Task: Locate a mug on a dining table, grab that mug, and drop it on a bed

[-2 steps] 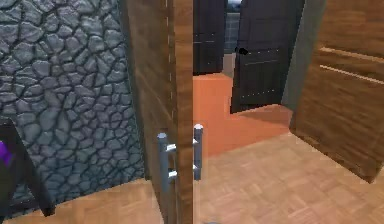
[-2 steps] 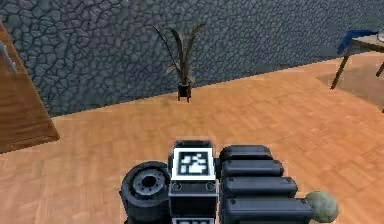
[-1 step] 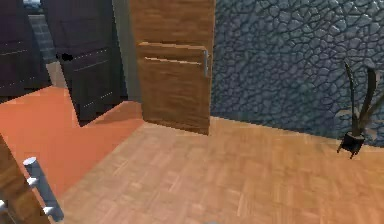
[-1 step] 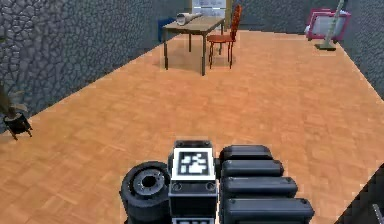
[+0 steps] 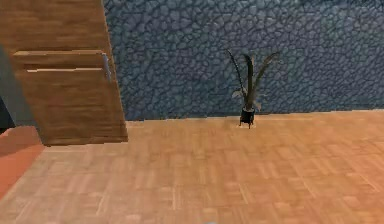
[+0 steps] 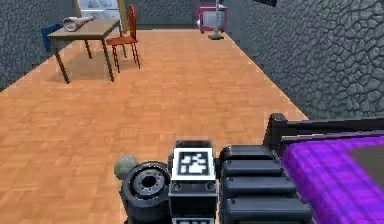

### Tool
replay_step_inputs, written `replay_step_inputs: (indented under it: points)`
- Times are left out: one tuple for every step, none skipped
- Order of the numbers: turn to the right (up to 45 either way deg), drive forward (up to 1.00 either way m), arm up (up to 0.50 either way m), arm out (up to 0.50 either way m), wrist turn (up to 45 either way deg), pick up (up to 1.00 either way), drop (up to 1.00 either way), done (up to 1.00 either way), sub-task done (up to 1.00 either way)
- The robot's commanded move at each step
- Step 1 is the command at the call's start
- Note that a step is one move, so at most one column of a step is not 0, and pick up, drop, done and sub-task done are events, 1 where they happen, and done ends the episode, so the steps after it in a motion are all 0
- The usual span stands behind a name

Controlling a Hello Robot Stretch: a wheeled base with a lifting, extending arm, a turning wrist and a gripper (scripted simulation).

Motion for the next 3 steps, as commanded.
replay_step_inputs:
  points:
    - [45.0,0.0,0.0,0.0,0.0,0.0,0.0,0.0,0.0]
    - [45.0,0.0,0.0,0.0,0.0,0.0,0.0,0.0,0.0]
    - [45.0,0.0,0.0,0.0,0.0,0.0,0.0,0.0,0.0]
